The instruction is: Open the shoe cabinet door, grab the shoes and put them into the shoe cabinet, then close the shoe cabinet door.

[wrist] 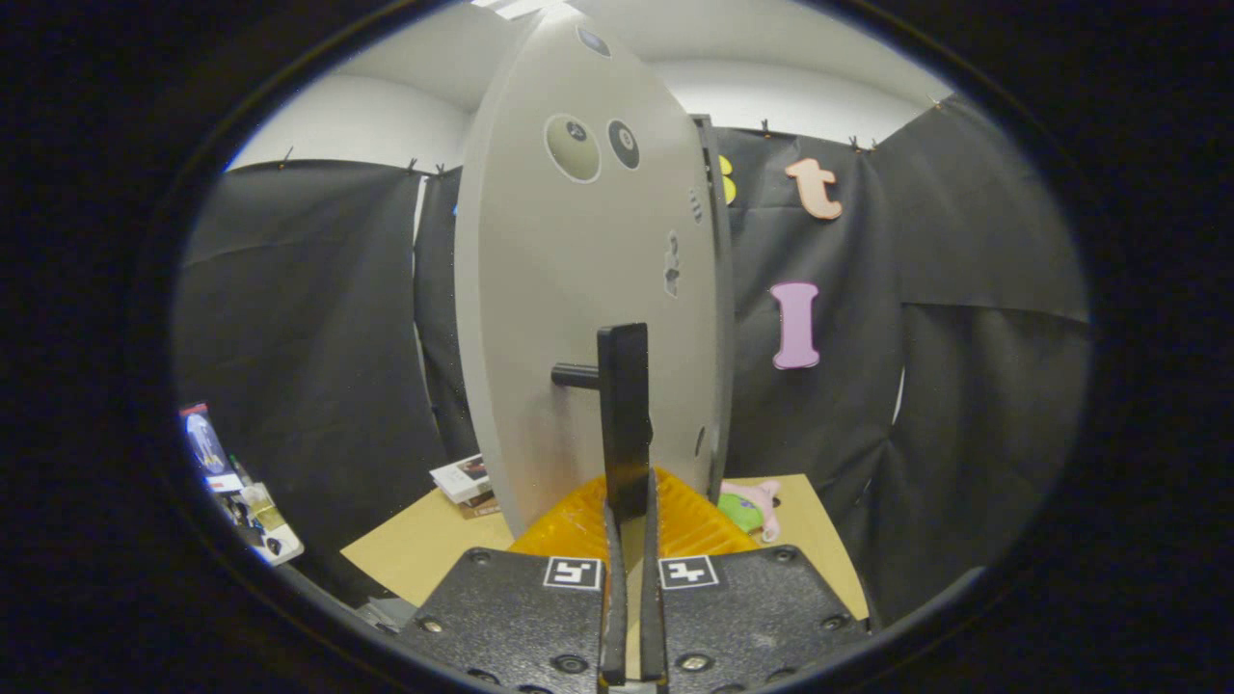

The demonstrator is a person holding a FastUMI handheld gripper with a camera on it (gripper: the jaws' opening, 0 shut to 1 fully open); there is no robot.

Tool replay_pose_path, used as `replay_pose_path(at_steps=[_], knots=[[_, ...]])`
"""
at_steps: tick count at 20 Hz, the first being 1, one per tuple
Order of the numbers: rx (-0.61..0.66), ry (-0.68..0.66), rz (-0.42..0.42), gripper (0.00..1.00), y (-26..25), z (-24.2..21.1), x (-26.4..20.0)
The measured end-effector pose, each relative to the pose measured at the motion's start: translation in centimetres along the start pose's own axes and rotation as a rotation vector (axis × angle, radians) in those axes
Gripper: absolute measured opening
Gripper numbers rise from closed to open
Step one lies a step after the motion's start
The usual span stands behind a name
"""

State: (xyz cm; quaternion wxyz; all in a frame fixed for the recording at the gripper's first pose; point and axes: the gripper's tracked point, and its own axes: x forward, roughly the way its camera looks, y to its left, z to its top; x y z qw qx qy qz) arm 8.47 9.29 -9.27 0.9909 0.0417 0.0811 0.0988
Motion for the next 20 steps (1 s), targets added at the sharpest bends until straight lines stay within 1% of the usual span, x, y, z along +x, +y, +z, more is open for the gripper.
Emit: replay_pose_path(at_steps=[6, 8, 13, 16, 20], knots=[[0.0, -0.015, -0.124, 0.04, -4.1, 0.2, -0.2], [0.041, -0.012, -0.107, 0.04, -4.2, 0.2, -0.1], [0.055, -0.013, -0.06, 0.04, -4.2, 0.2, -0.3], [0.046, -0.017, -0.054, 0.04, -4.4, -0.2, -0.9], [0.032, -0.005, -0.058, 0.04, -4.9, -0.8, -3.2]])
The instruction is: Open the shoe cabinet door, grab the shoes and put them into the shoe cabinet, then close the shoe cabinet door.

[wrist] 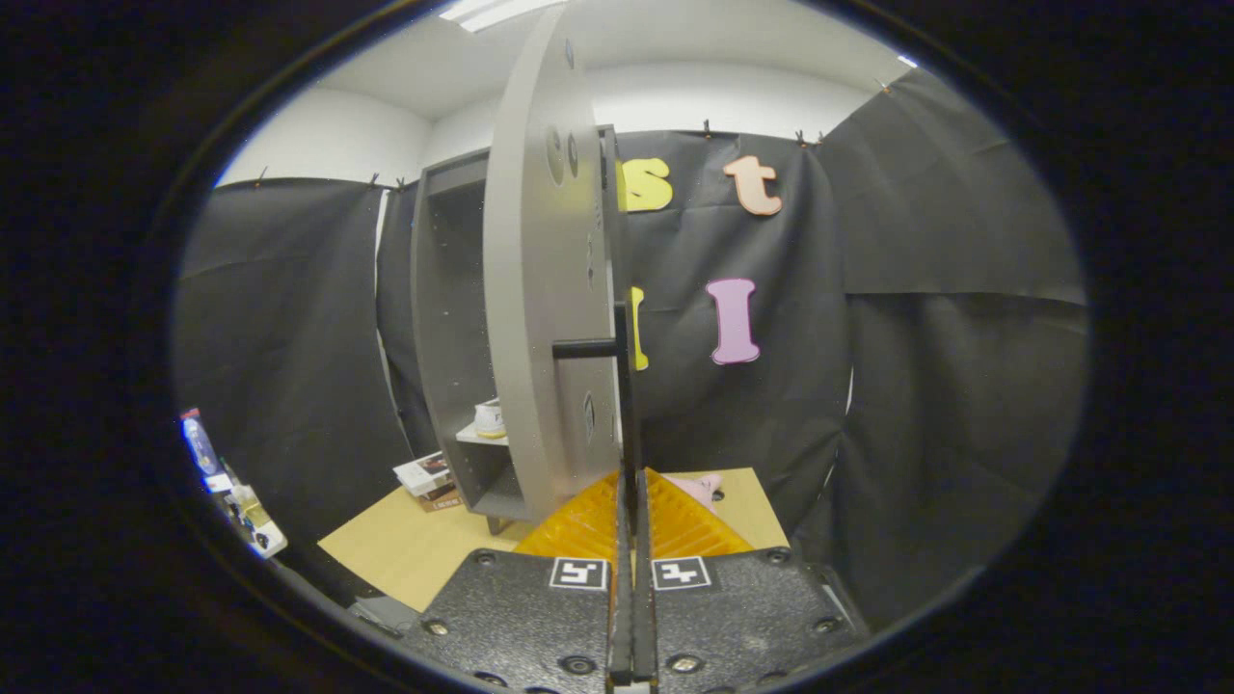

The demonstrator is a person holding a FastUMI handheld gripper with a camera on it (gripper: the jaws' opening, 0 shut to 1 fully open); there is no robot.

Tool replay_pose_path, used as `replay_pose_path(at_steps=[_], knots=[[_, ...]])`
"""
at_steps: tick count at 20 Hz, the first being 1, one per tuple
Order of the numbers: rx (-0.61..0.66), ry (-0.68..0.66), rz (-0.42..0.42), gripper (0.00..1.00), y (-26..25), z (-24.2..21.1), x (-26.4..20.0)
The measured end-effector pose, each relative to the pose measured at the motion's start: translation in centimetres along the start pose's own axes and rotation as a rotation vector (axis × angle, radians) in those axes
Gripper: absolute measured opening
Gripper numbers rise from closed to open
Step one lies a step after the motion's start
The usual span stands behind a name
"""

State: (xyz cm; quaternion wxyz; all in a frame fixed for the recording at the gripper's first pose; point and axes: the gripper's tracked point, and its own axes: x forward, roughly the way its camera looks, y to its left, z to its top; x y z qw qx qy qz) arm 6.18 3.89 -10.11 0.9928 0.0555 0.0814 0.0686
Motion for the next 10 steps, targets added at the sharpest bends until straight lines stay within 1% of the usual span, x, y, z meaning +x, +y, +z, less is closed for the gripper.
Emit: replay_pose_path(at_steps=[2, 3, 5, 6, 7, 10], knots=[[-0.004, -0.011, -0.012, 0.05, -0.7, -0.5, -1.9], [-0.006, -0.02, -0.029, 0.1, -1.3, -0.7, -3.2], [-0.004, -0.031, -0.044, 0.4, -2.1, -1.1, -5.6], [-0.005, -0.032, -0.044, 0.49, -1.9, -1.3, -6.5], [-0.007, -0.036, -0.049, 0.52, -1.9, -1.4, -7.4], [-0.04, -0.033, -0.049, 0.78, -0.1, -2.7, -9.5]])
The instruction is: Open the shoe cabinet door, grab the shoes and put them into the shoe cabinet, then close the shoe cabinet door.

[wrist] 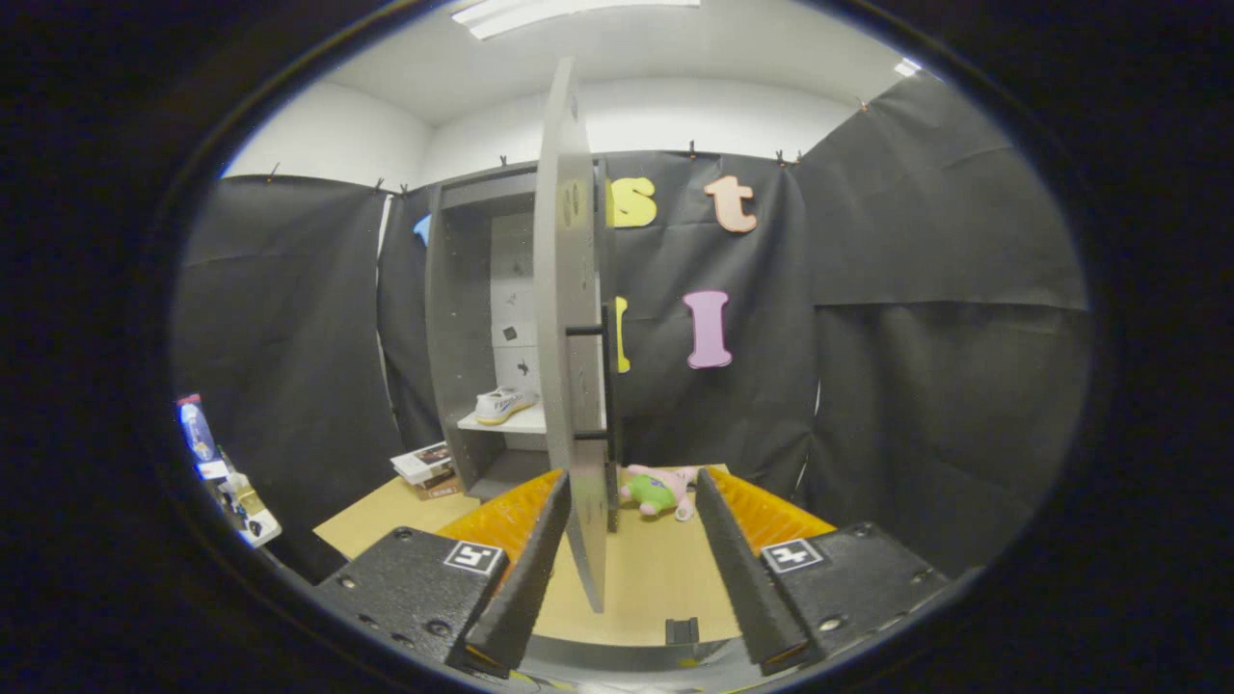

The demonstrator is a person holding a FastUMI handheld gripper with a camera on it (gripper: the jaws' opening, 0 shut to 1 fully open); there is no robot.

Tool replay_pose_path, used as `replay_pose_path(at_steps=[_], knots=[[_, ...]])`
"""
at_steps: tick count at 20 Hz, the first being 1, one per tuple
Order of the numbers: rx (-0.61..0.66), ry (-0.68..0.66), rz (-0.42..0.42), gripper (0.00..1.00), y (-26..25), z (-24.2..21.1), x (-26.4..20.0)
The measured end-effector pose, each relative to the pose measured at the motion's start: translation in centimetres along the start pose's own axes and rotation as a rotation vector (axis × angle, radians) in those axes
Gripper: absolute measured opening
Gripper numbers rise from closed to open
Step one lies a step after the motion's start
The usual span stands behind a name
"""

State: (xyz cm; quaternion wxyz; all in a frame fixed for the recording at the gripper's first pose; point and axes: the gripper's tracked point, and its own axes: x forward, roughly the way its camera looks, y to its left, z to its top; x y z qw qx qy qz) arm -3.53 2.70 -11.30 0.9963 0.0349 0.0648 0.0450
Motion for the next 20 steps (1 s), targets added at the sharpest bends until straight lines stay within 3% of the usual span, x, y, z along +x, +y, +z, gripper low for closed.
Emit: replay_pose_path(at_steps=[1, 8, 13, 16, 20], knots=[[-0.008, 0.0, -0.007, 0.87, 1.1, -0.6, -0.5], [-0.014, 0.099, 0.015, 0.89, 13.1, -8.9, 1.9], [-0.043, 0.194, 0.055, 0.89, 21.0, -18.1, 7.2], [-0.091, 0.264, 0.067, 0.89, 23.6, -23.7, 10.8], [-0.056, 0.35, 0.068, 0.9, 25.4, -29.6, 15.8]])
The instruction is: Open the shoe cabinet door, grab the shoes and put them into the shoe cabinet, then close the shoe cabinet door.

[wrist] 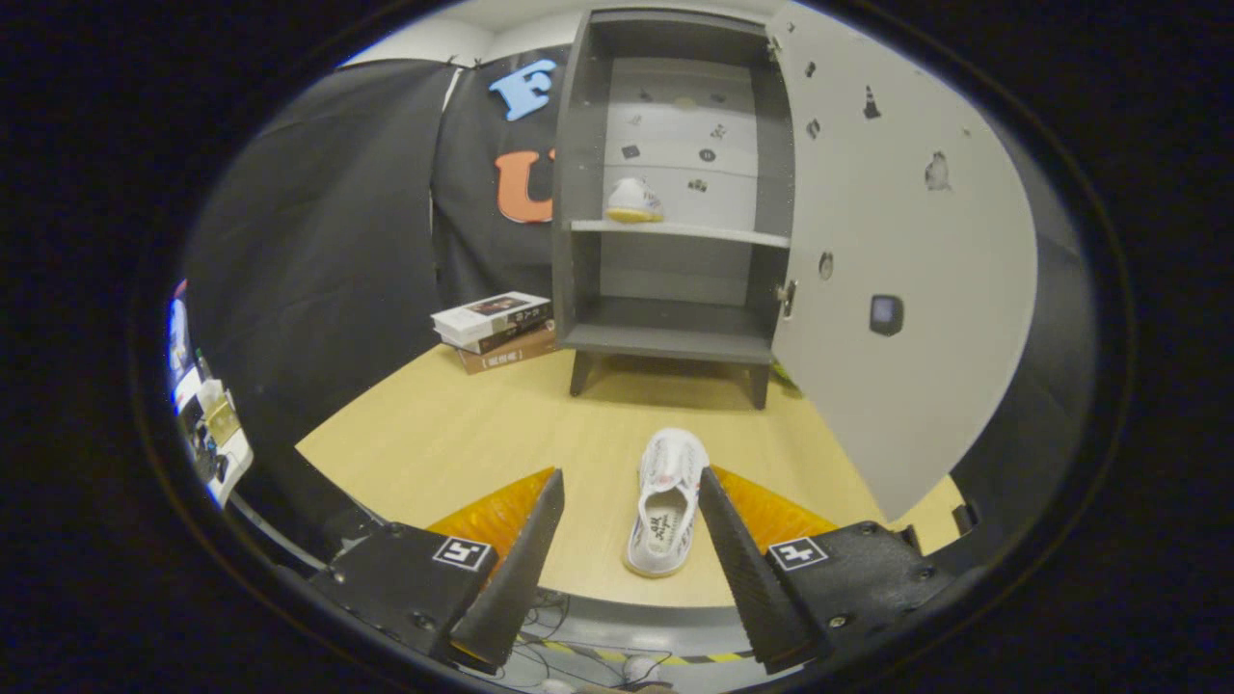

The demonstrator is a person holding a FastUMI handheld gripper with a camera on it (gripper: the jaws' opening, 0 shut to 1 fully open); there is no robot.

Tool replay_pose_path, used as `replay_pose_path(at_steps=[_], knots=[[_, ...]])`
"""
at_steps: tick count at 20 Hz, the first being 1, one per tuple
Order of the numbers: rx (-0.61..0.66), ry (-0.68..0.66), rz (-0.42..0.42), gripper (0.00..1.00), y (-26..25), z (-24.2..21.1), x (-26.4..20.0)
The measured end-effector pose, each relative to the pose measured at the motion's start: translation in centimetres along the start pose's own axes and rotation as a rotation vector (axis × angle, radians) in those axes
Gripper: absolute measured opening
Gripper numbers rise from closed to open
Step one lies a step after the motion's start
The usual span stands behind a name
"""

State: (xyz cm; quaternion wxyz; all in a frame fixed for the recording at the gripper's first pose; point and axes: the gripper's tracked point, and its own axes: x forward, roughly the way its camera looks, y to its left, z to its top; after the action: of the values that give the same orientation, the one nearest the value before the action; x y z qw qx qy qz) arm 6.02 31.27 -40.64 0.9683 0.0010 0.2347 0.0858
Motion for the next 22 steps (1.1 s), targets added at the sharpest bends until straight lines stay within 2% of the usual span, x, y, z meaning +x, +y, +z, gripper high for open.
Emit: replay_pose_path(at_steps=[5, 12, 16, 22], knots=[[0.064, 0.128, -0.001, 0.91, -0.5, -4.4, 7.1], [0.064, 0.26, -0.043, 0.89, 0.1, -7.9, 12.8], [0.061, 0.232, -0.066, 0.89, -0.2, -7.3, 15.6], [0.125, 0.186, -0.062, 0.89, -1.2, -5.7, 18.2]])
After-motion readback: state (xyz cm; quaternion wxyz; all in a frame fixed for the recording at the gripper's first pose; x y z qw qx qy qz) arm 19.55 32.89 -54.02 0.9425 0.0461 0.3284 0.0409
